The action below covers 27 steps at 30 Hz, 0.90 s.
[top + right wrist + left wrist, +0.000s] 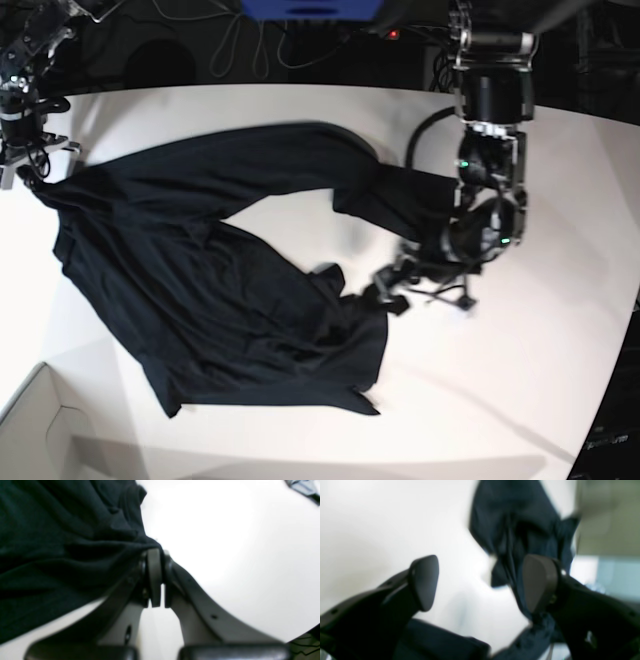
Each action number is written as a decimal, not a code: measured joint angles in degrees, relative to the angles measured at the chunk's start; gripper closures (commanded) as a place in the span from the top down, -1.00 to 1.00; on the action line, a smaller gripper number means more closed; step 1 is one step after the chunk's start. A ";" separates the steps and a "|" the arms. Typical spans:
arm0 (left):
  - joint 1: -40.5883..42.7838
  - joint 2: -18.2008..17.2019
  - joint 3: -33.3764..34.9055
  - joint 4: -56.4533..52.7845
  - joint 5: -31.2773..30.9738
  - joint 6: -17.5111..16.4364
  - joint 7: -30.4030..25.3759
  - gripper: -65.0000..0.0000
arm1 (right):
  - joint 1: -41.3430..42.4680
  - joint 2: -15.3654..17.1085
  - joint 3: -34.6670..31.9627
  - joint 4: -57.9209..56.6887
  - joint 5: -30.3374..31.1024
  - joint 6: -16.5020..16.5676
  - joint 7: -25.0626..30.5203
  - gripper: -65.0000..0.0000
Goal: Layout the t-shirt on the table in an organized manner, then fold the t-shirt properly
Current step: 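Grasp the shirt edge with the left gripper, right gripper grasps opposite corner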
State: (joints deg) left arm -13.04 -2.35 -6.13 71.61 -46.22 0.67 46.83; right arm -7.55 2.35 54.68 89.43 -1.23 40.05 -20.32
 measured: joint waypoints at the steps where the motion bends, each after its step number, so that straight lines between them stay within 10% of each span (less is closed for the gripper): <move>1: -0.33 0.74 1.95 0.00 0.79 -0.17 -0.33 0.56 | 0.02 0.02 -0.11 -0.20 -0.15 0.00 -0.11 -1.00; 8: -0.28 1.90 16.52 -0.50 7.30 -0.20 -14.69 0.55 | -0.26 0.00 -2.84 -0.26 -0.13 0.00 0.02 -1.00; 27: -2.97 0.66 18.01 -10.60 8.07 -0.87 -18.67 0.54 | 0.94 -0.46 -4.85 -0.61 -0.42 -0.04 -0.17 -1.00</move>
State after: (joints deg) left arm -16.01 -1.69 11.88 61.01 -38.15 -0.21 28.16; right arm -6.61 1.89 49.82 88.82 -1.65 40.01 -20.49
